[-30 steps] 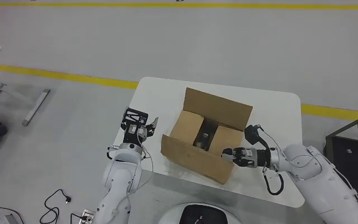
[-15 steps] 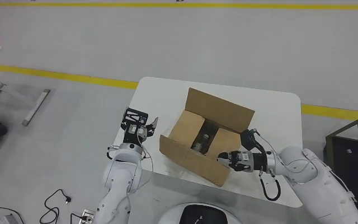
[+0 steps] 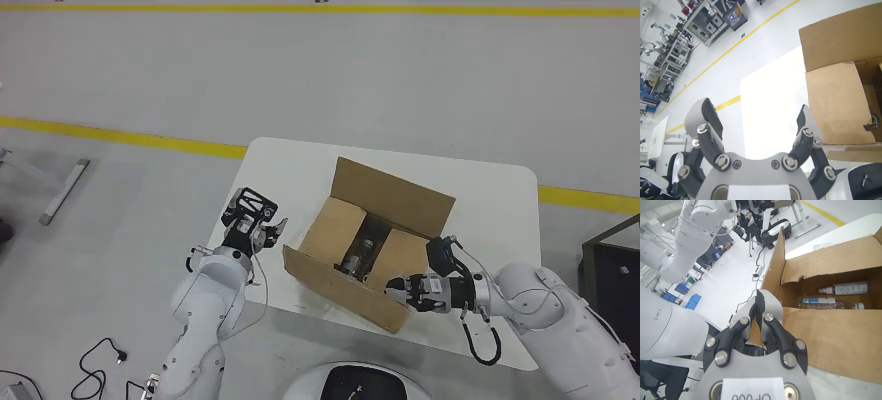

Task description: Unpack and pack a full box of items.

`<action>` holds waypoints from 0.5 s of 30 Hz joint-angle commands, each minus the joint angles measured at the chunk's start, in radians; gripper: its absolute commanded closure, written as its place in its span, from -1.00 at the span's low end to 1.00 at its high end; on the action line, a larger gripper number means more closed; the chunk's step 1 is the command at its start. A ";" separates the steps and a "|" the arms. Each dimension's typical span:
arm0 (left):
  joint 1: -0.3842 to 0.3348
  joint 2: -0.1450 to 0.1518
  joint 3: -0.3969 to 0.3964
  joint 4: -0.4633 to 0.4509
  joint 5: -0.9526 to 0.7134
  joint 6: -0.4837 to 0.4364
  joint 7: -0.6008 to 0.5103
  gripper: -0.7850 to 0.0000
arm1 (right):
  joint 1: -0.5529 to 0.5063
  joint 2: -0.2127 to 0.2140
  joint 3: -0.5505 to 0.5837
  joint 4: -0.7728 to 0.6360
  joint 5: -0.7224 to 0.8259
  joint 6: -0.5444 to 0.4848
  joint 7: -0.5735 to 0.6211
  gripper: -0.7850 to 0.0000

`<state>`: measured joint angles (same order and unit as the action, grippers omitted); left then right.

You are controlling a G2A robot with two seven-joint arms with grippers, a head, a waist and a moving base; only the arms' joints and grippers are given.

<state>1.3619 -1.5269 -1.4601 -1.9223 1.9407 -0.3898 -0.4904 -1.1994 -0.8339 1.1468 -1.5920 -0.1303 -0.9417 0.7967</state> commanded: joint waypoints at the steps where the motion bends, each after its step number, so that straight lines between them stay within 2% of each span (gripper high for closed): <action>1: -0.013 0.007 -0.009 -0.005 -0.005 -0.093 -0.029 -1.00 | -0.001 0.001 0.000 0.001 -0.002 -0.001 -0.005 1.00; 7: -0.053 0.019 -0.018 -0.001 -0.057 -0.249 -0.126 -1.00 | 0.002 0.002 -0.008 0.002 -0.004 -0.017 -0.011 1.00; 15: -0.066 0.027 0.042 0.008 -0.049 -0.277 -0.159 -1.00 | 0.008 0.002 -0.017 0.001 -0.013 -0.035 -0.023 1.00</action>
<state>1.2957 -1.5008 -1.4268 -1.9121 1.8910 -0.6590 -0.6465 -1.1914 -0.8319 1.1299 -1.5900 -0.1410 -0.9747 0.7755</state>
